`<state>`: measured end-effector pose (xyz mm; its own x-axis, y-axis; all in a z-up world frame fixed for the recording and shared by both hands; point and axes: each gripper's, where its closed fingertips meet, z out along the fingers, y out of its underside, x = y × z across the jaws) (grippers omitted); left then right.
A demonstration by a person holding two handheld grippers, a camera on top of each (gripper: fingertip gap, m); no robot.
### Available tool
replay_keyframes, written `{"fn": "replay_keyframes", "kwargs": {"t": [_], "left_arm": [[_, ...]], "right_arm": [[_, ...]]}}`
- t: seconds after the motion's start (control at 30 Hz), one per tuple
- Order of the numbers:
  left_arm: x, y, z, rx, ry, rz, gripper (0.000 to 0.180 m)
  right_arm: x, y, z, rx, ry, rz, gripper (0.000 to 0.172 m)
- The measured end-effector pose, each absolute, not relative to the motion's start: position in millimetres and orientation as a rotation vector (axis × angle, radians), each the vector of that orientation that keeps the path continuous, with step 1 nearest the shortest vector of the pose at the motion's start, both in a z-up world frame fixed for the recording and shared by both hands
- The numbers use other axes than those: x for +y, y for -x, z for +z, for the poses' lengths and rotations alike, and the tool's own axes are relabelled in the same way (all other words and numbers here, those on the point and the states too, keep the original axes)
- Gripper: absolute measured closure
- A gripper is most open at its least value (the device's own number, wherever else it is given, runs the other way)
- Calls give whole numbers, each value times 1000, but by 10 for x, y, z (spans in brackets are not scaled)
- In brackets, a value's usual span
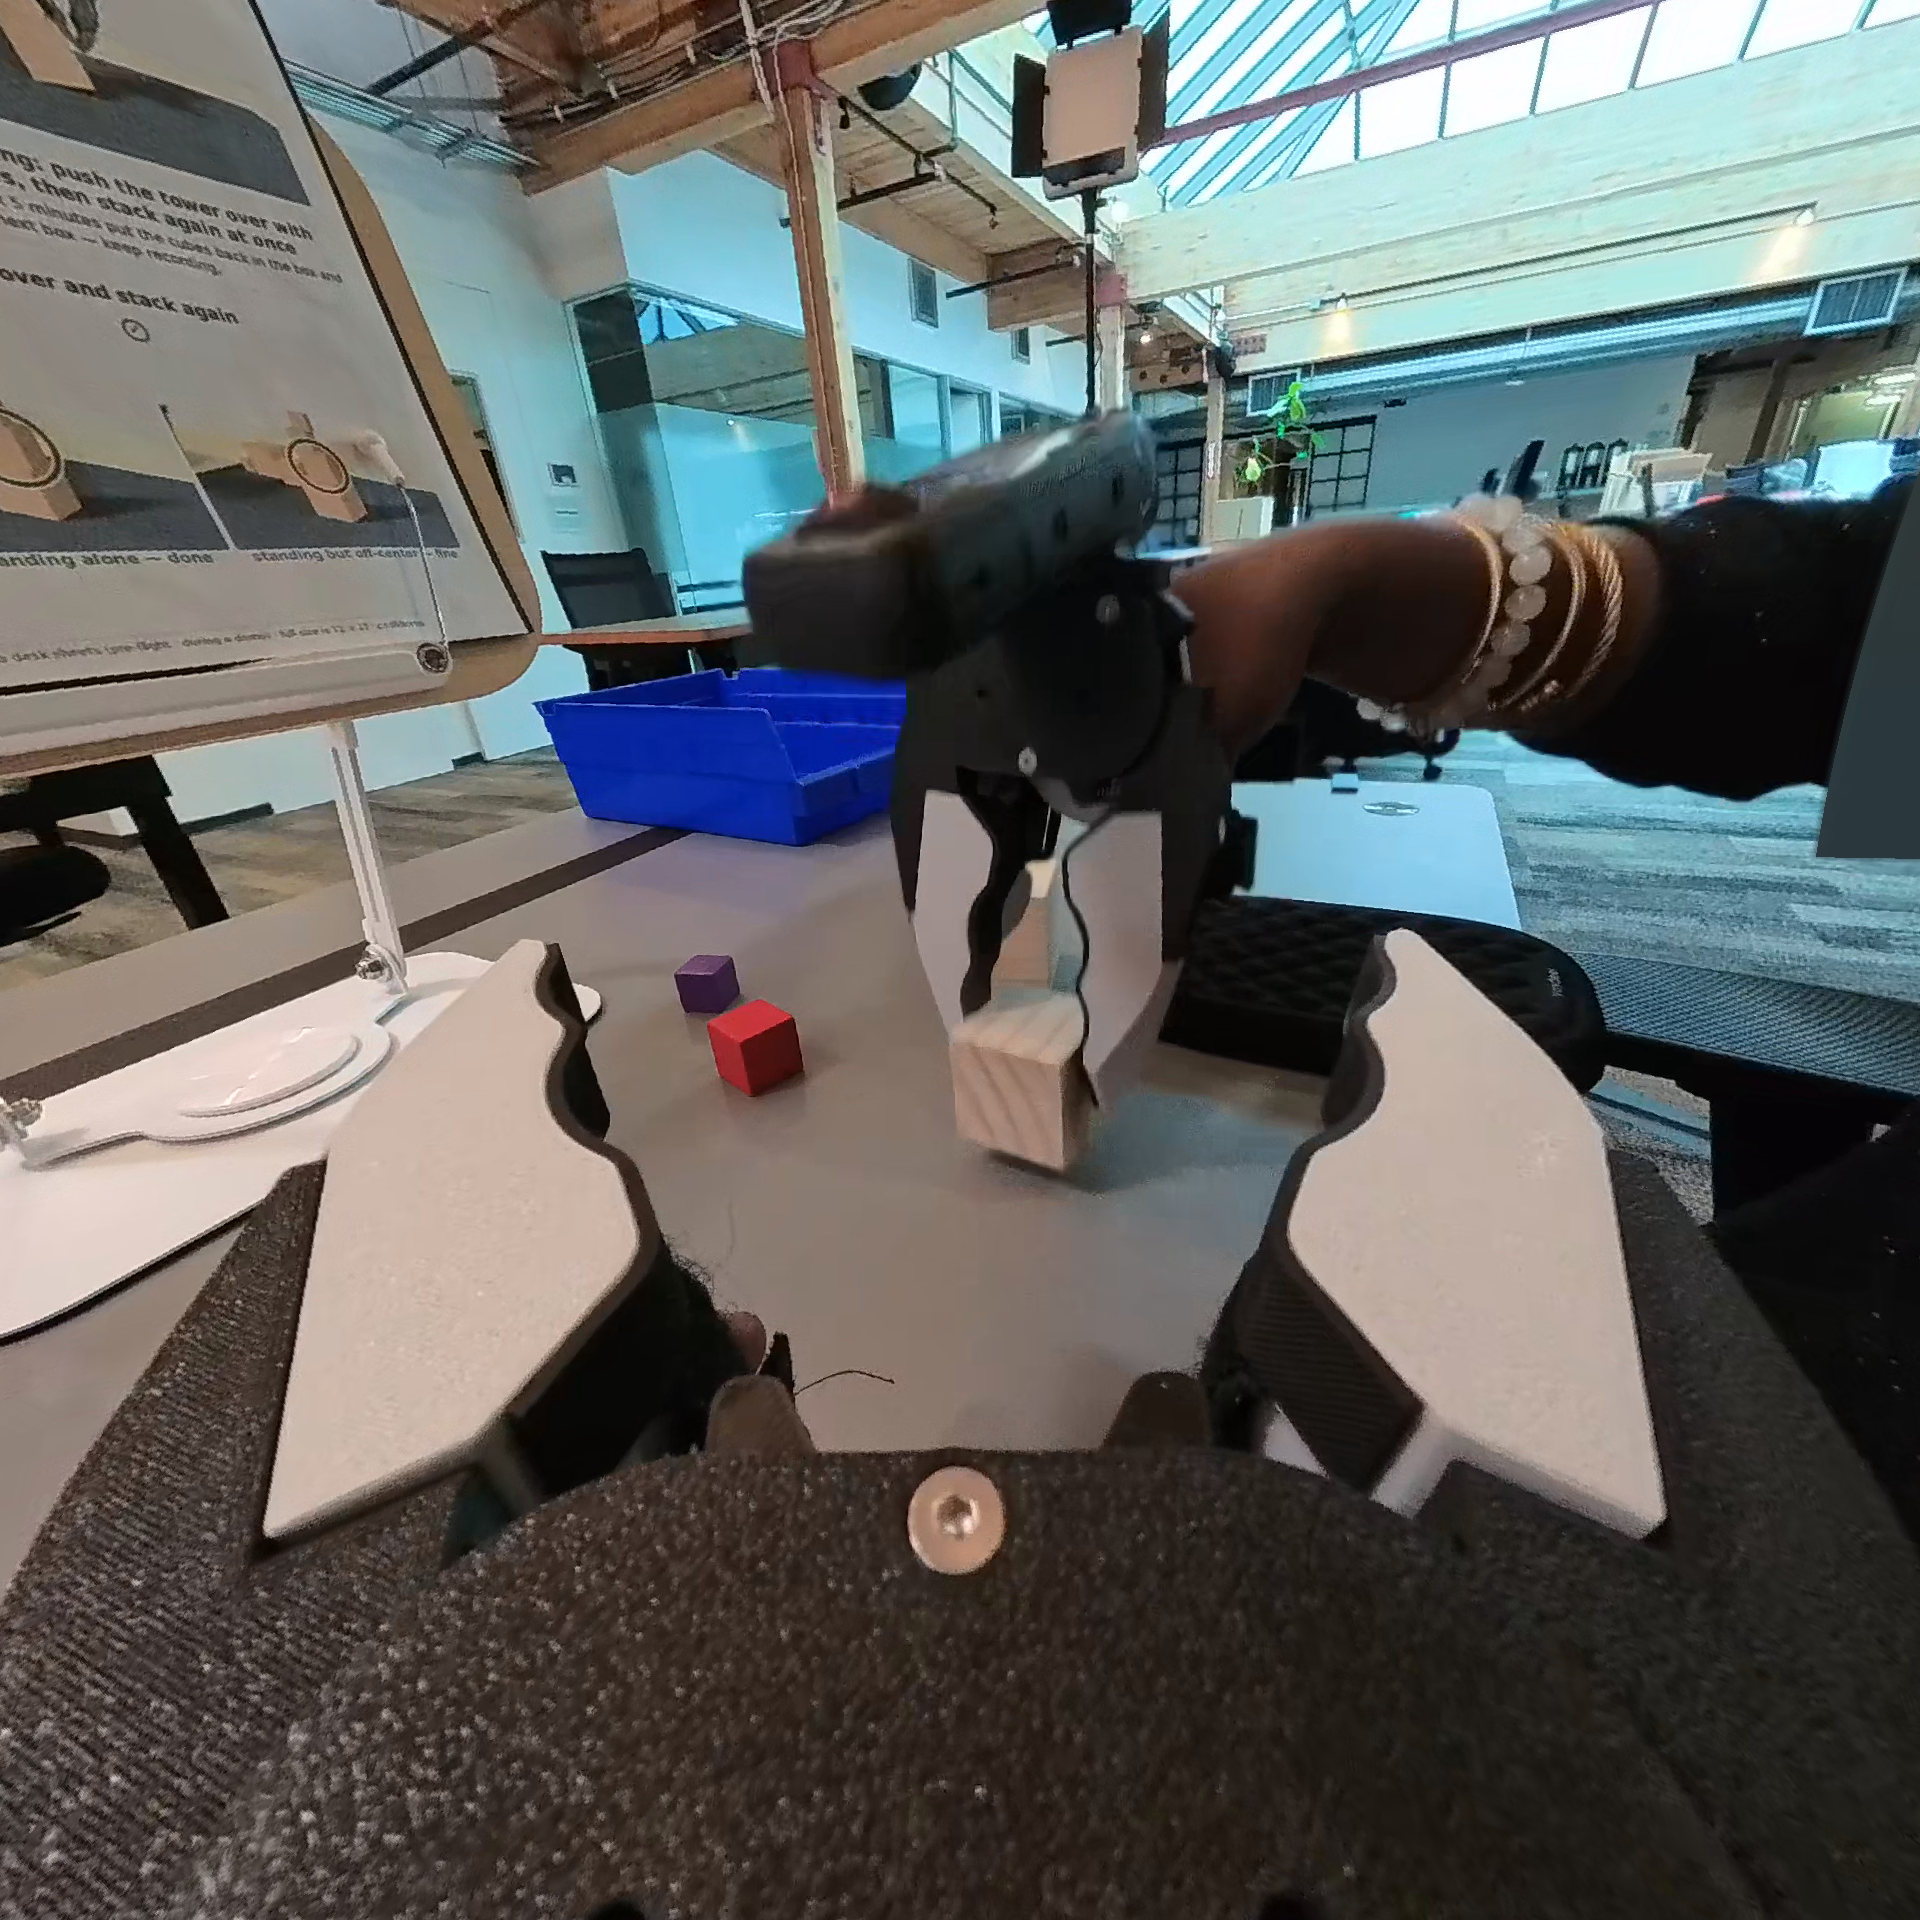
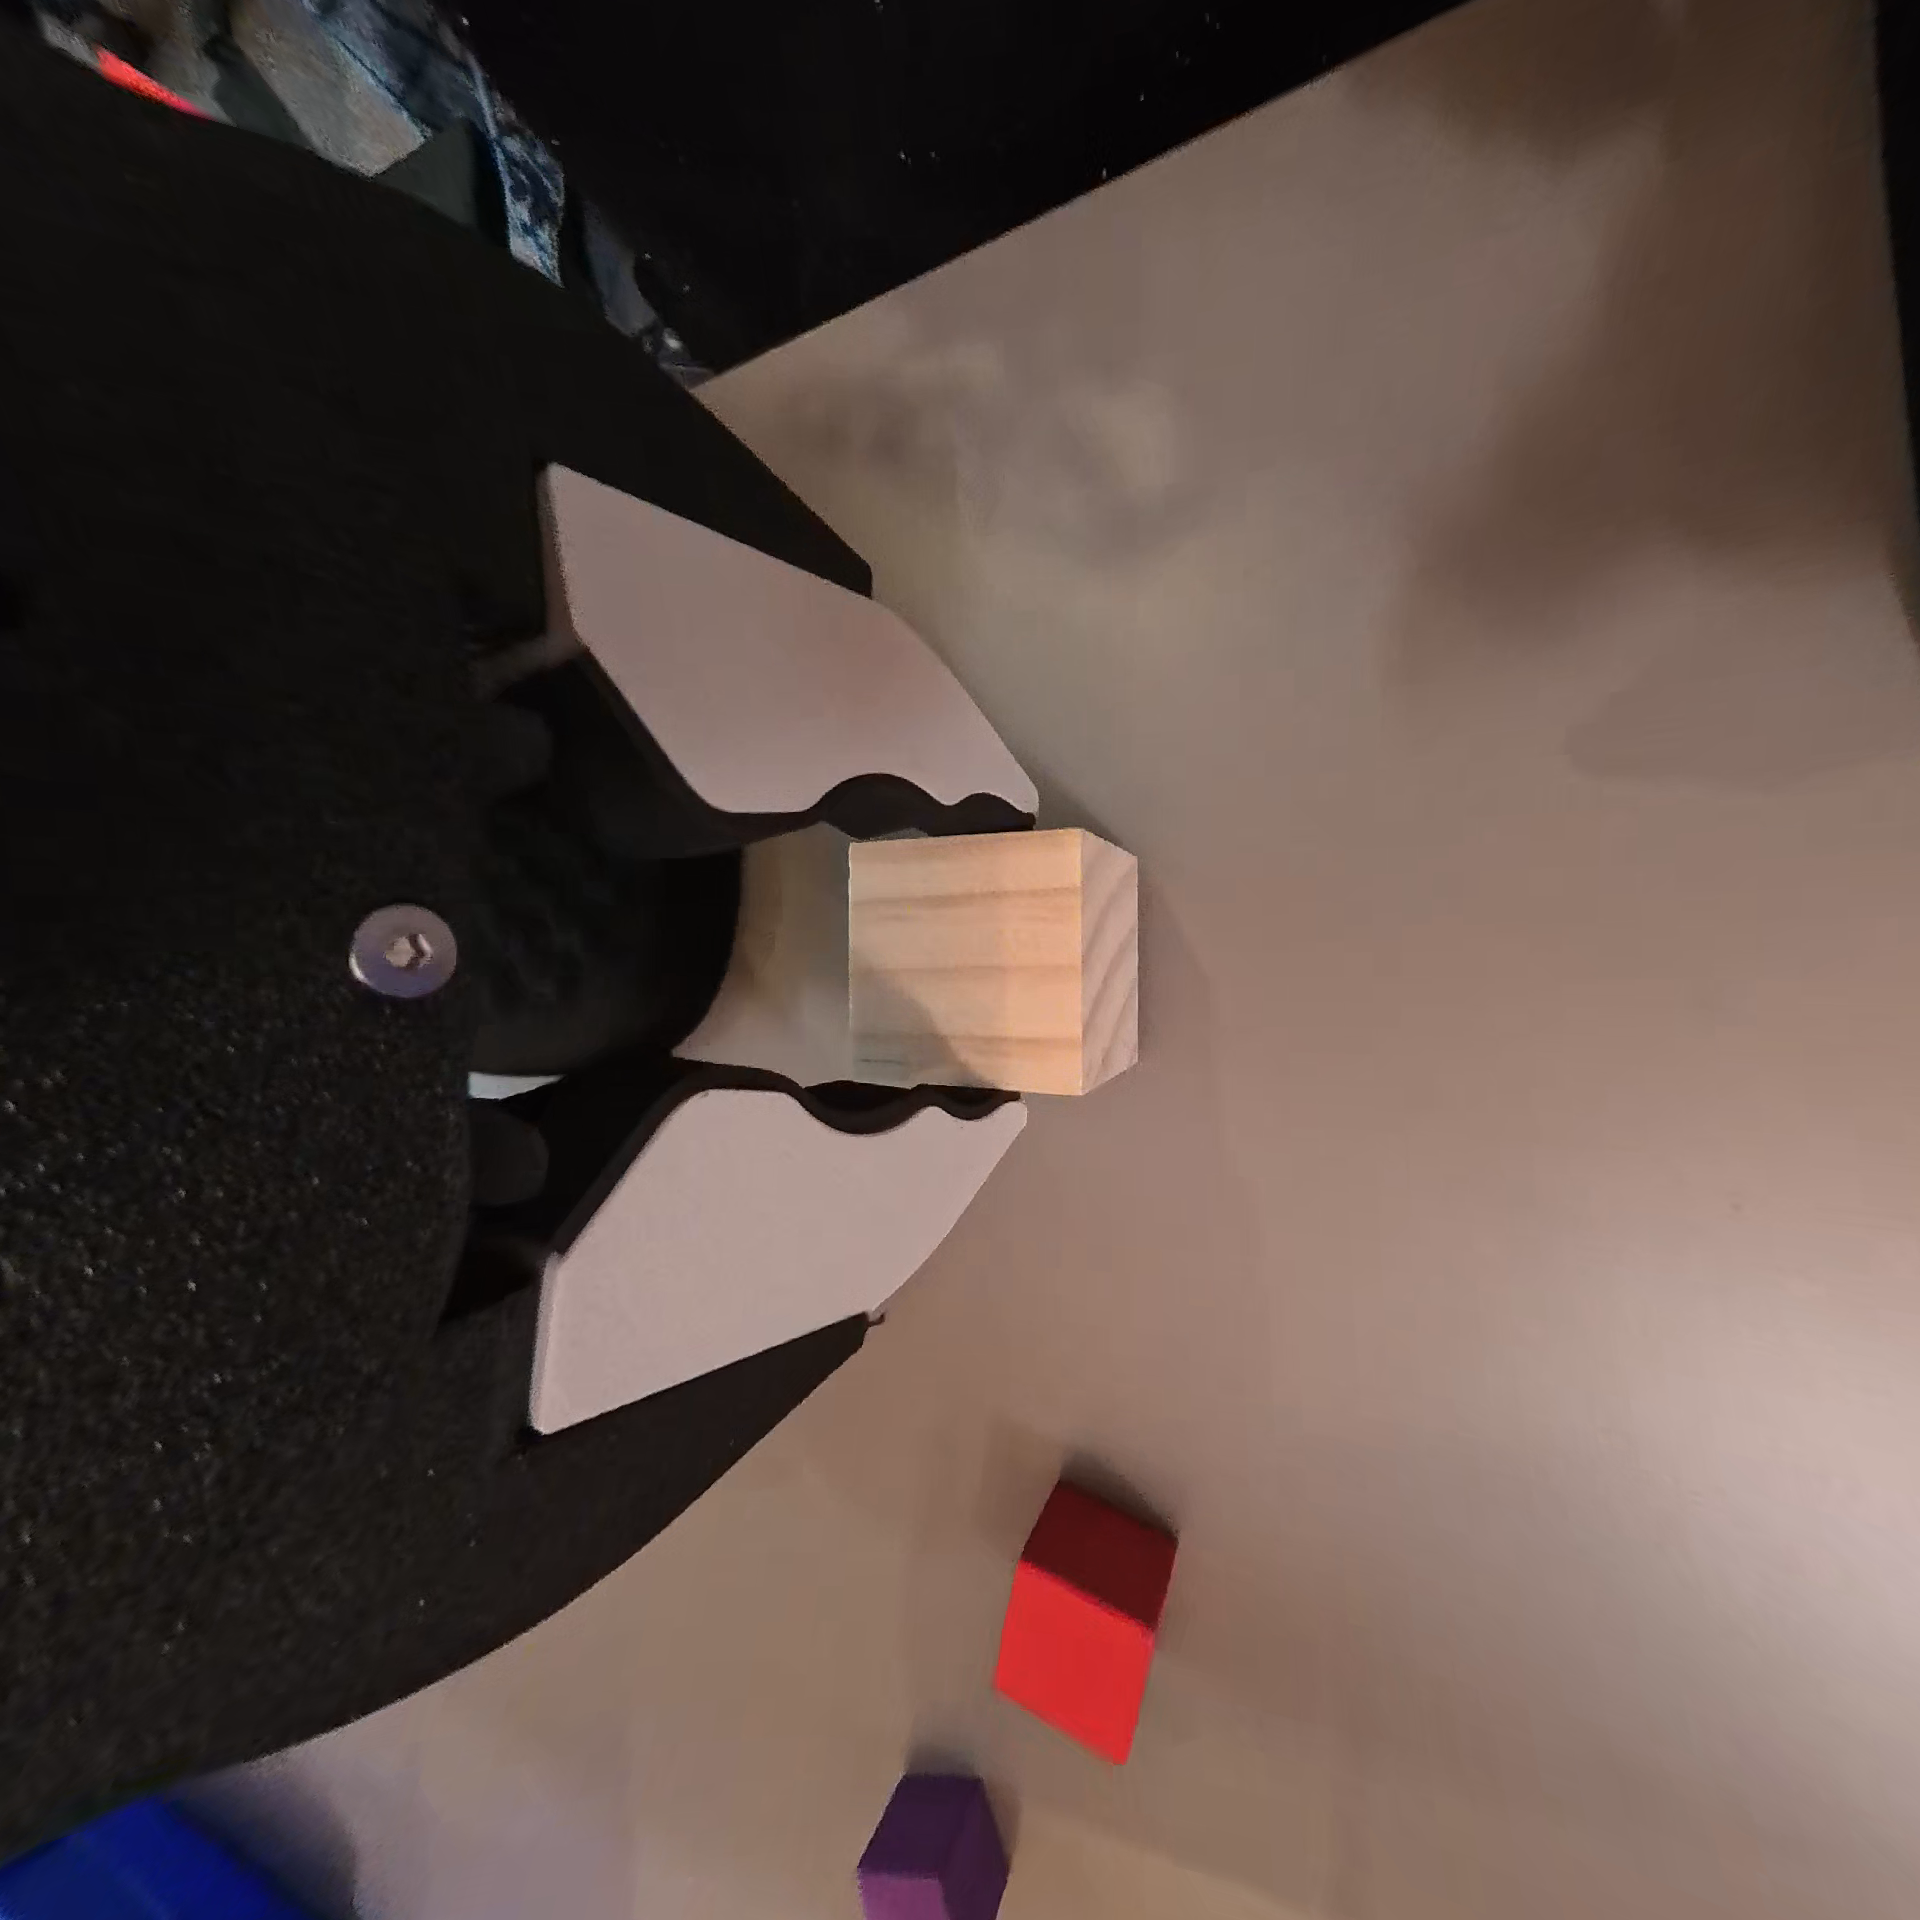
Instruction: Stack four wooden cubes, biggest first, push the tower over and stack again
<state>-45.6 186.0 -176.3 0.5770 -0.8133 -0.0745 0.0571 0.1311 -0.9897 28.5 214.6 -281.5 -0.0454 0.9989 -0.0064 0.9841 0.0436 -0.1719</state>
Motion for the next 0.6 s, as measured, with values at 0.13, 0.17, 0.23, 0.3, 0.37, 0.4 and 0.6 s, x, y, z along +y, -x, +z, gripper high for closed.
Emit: {"fn": "replay_keyframes", "kwargs": {"t": [0.13,0.17,0.23,0.3,0.37,0.4,0.6], "left_arm": [[1860,462,-1757,733,1291,-724,45],[1860,463,-1756,733,1290,-719,45],[1861,459,-1760,735,1292,-714,45],[1865,458,-1763,735,1296,-716,45],[1864,459,-1761,733,1295,-719,45],[1864,460,-1760,732,1295,-719,46],[1870,463,-1763,729,1300,-726,49]], "right_arm": [[2342,-425,-2373,-2129,2015,249,127],[2428,-513,-2264,-2132,1995,241,127],[2572,-725,-2106,-2227,1895,221,127],[2656,-916,-2034,-2364,1722,220,127],[2747,-1051,-2024,-2425,1643,206,127],[2788,-1092,-2032,-2445,1605,203,127],[2915,-1238,-2204,-2519,1518,220,127]]}}
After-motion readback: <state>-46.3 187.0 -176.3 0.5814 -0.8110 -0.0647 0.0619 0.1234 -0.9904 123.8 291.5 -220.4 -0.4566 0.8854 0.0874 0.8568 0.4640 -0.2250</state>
